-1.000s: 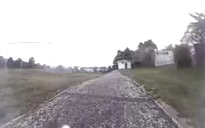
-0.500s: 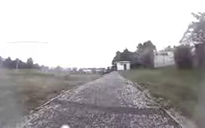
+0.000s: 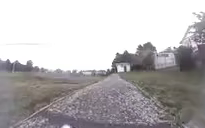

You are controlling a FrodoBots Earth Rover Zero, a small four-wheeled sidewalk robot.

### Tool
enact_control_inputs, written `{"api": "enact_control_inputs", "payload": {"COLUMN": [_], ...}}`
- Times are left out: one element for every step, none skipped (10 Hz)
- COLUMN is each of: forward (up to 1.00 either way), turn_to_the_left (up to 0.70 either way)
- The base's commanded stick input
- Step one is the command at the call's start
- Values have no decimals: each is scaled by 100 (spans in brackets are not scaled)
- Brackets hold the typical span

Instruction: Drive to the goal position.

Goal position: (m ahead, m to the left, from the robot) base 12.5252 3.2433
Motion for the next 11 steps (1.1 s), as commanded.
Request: {"api": "enact_control_inputs", "payload": {"forward": [100, 100, 100, 100, 100, 100, 100, 100, 100, 100, 100], "turn_to_the_left": [-6, 0, 0, 0, 0, 0, 0, 0, 0, 0, 0]}}
